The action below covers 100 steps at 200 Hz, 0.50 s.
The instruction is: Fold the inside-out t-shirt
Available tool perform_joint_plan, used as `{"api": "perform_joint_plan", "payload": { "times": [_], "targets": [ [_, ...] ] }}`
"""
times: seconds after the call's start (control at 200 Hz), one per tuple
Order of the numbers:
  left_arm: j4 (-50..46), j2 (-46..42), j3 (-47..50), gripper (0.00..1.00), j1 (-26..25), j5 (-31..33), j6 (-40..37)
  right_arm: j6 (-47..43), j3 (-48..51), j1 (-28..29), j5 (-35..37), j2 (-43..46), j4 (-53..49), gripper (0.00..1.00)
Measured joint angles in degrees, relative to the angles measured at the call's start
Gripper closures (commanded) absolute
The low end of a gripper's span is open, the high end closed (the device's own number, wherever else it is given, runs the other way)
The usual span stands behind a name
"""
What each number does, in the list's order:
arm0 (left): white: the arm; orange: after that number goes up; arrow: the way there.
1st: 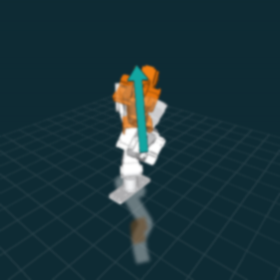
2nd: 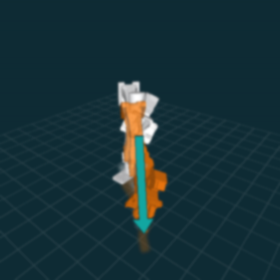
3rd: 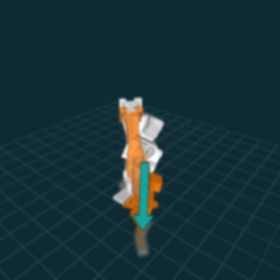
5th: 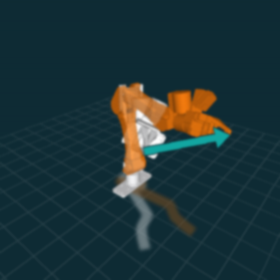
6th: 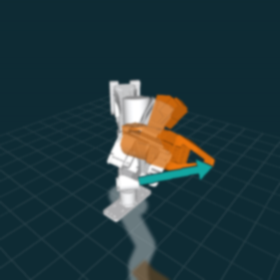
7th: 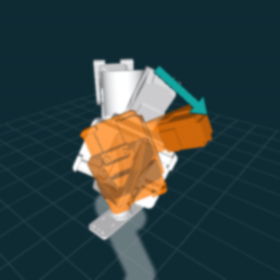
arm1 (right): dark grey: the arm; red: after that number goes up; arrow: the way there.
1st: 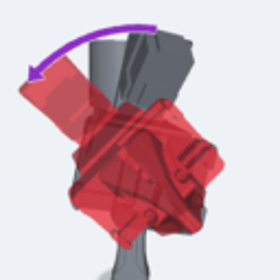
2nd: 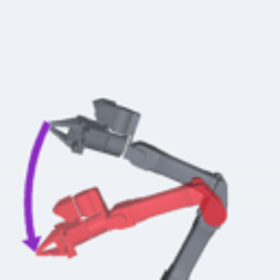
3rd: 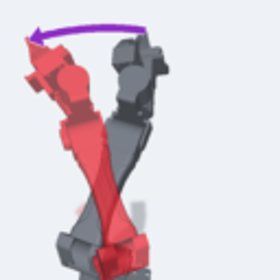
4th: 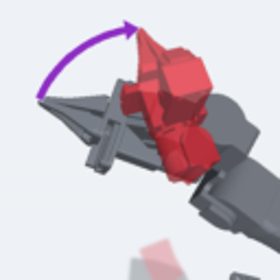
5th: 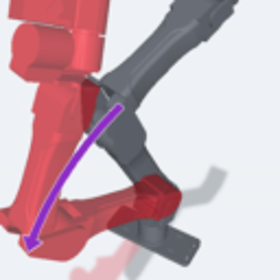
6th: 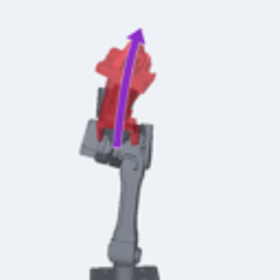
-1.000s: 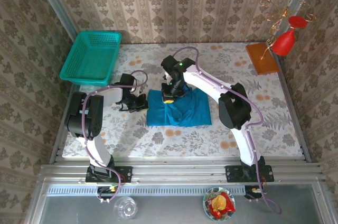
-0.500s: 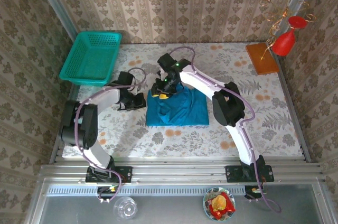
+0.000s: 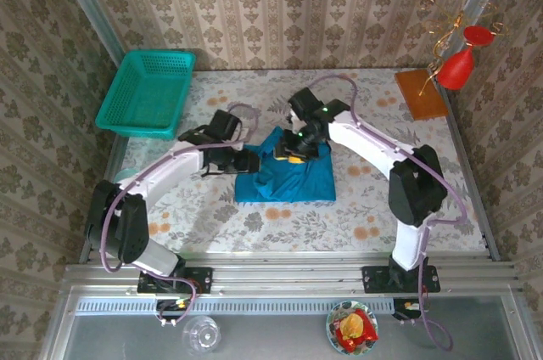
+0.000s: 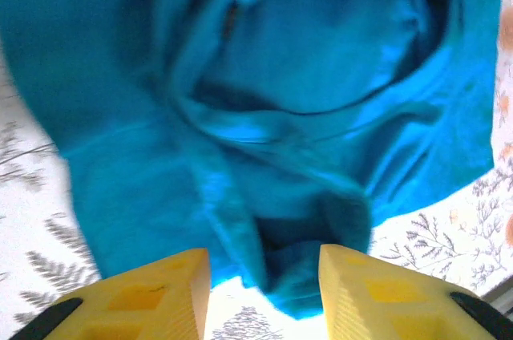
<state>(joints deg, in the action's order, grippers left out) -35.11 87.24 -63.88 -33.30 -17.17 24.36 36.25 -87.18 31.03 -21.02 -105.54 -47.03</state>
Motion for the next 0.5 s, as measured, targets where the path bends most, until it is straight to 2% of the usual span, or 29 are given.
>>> {"api": "perform_joint_plan", "payload": {
  "times": [0.115, 0.275, 0.39, 0.5],
  "targets": [
    [-2.1, 4.4, -5.5, 0.57, -5.4, 3.3, -0.4, 0.0, 9.7, -3.0, 1.6, 2.4, 0.6, 0.57],
    [-5.8, 12.2, -11.2, 0.58, -9.3, 8.3, -2.2, 0.0, 17.4, -5.1, 3.4, 4.4, 1.3, 0.57],
    [-8.9, 15.9, -11.7, 0.69, -10.4, 11.8, -3.6, 0.0, 19.5, -6.3, 4.2, 4.6, 2.8, 0.57],
    [-10.4, 15.7, -9.9, 0.81, -10.1, 15.2, -4.4, -0.3, 20.2, -7.5, 4.9, 4.6, 3.7, 0.57]
  ]
}}
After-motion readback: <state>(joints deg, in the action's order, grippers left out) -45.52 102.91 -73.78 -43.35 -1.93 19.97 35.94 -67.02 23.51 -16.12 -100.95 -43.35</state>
